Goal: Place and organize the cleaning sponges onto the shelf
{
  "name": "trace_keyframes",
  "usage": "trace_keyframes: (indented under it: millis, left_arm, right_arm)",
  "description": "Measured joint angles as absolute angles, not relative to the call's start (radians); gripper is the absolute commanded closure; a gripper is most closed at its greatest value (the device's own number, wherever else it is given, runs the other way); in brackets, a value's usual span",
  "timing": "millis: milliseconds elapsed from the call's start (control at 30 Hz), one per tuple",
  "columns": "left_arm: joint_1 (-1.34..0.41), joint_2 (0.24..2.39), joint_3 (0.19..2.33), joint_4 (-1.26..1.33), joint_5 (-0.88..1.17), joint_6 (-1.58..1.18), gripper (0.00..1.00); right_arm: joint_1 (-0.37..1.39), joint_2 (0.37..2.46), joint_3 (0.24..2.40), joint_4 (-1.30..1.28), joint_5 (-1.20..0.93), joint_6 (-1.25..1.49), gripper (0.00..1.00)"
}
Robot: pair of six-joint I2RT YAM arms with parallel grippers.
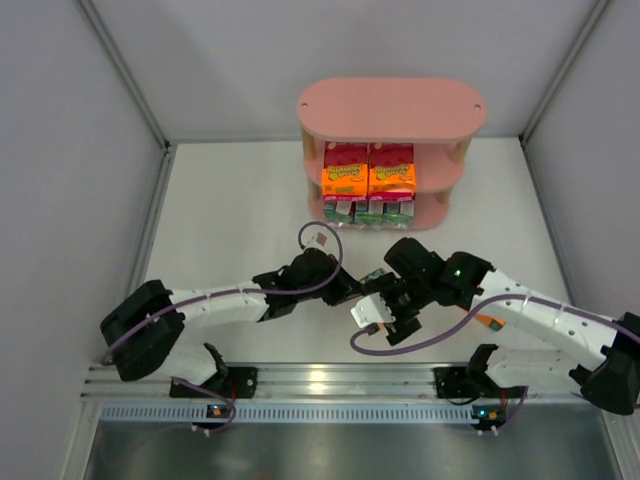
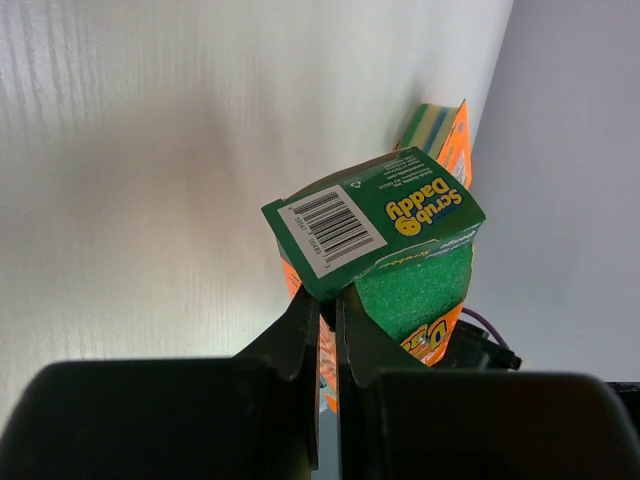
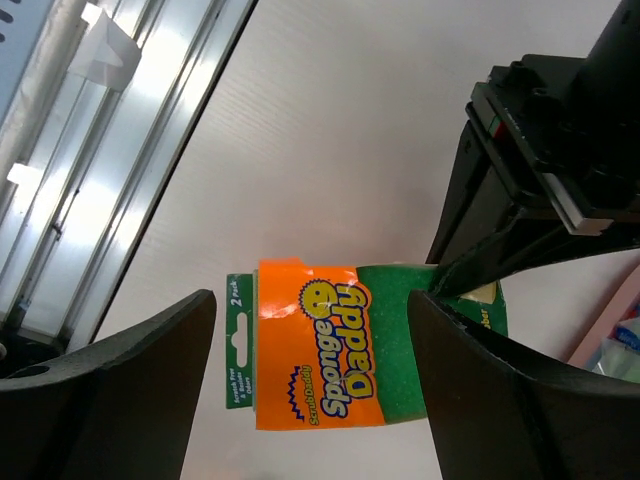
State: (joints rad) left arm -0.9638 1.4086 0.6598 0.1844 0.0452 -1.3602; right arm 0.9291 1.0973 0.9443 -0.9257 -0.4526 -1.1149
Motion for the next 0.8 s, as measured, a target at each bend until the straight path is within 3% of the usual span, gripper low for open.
trace_keyframes:
  millis: [433,800]
  left_arm:
    - [-0.882,1.352,0.627,0.157,0.063,-1.381,1.0]
    - [-0.871,1.35,0.627,0.133,0.078,-1.384,1.0]
  right_arm:
    - [1.04,1.12,0.895,-0.862,-0.159,-1.106,0.23]
    - [1.079,1.129,0.843,-0.756,-0.045,-1.126,0.23]
